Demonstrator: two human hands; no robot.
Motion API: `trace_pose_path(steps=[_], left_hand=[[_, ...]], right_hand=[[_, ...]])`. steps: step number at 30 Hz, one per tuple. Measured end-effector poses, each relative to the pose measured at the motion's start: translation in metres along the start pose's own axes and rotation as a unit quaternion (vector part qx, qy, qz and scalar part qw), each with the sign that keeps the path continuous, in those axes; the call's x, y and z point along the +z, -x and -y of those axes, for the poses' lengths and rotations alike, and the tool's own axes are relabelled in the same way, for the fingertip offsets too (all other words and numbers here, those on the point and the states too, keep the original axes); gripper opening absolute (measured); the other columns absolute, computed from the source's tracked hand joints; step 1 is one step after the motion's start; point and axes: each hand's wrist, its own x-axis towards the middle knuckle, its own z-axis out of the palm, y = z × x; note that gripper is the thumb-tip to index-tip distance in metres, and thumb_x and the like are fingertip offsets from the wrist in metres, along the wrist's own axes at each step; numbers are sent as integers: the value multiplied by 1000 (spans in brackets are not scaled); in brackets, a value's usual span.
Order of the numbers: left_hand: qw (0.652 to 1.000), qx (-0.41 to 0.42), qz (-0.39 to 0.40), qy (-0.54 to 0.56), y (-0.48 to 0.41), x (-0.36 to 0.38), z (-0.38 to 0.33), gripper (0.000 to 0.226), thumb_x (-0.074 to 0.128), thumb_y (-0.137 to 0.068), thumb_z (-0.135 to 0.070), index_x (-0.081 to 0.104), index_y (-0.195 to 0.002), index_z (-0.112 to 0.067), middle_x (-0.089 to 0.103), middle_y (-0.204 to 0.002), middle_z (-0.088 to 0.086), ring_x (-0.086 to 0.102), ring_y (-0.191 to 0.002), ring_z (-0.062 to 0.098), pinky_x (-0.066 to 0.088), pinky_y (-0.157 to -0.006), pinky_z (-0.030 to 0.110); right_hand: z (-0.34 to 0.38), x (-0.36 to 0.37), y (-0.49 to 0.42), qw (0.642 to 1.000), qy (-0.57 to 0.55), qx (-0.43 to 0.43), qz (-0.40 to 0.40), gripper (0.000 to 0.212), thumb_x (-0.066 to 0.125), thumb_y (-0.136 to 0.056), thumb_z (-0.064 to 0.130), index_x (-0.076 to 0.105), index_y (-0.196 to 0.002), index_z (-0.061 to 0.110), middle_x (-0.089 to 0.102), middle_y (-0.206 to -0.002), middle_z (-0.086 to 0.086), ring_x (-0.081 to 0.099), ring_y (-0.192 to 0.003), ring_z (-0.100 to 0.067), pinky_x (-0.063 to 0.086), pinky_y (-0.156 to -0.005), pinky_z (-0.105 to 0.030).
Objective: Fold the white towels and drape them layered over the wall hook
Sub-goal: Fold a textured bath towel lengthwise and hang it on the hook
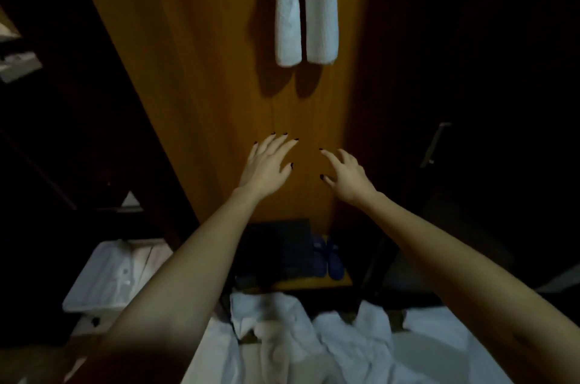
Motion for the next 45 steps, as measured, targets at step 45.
trace_pose_path(steps=[45], left_hand=[[978, -33, 203, -46, 337, 827, 317, 55, 51, -97, -43, 38, -148, -29, 43, -147, 7, 51, -122, 26, 45, -93, 43]], right_hand=[[-180, 967, 131, 886, -200, 384, 167, 61, 50, -96, 48, 38, -138, 6, 57, -130, -11, 54, -122, -30, 38, -103, -42]])
